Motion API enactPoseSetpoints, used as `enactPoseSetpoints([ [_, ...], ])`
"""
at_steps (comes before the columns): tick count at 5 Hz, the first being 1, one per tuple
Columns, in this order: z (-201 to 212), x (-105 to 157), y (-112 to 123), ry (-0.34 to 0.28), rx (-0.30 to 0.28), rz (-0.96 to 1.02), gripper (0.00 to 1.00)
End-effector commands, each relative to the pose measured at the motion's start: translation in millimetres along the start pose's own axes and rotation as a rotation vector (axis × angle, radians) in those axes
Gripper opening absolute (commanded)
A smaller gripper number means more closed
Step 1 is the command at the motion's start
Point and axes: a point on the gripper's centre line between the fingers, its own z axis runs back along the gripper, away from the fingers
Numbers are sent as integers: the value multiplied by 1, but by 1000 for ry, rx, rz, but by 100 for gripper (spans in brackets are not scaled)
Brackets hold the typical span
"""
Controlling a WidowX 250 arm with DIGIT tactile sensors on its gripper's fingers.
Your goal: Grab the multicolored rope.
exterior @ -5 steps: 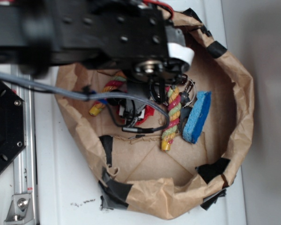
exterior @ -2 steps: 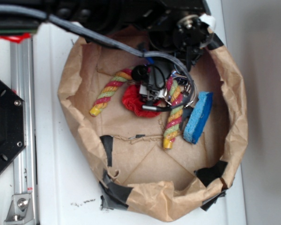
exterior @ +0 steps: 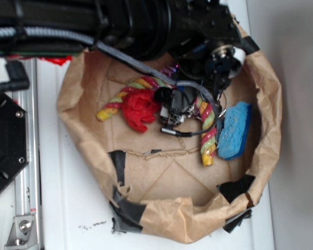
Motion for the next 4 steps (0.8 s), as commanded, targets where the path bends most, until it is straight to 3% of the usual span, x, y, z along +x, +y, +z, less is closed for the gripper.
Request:
enactPoseSetpoints([
  [1, 1, -4, -27, 37, 44, -183, 100],
  [2, -1, -3, -26, 36, 21, -176, 0],
  [4, -1, -4, -25, 41, 30, -166, 0],
])
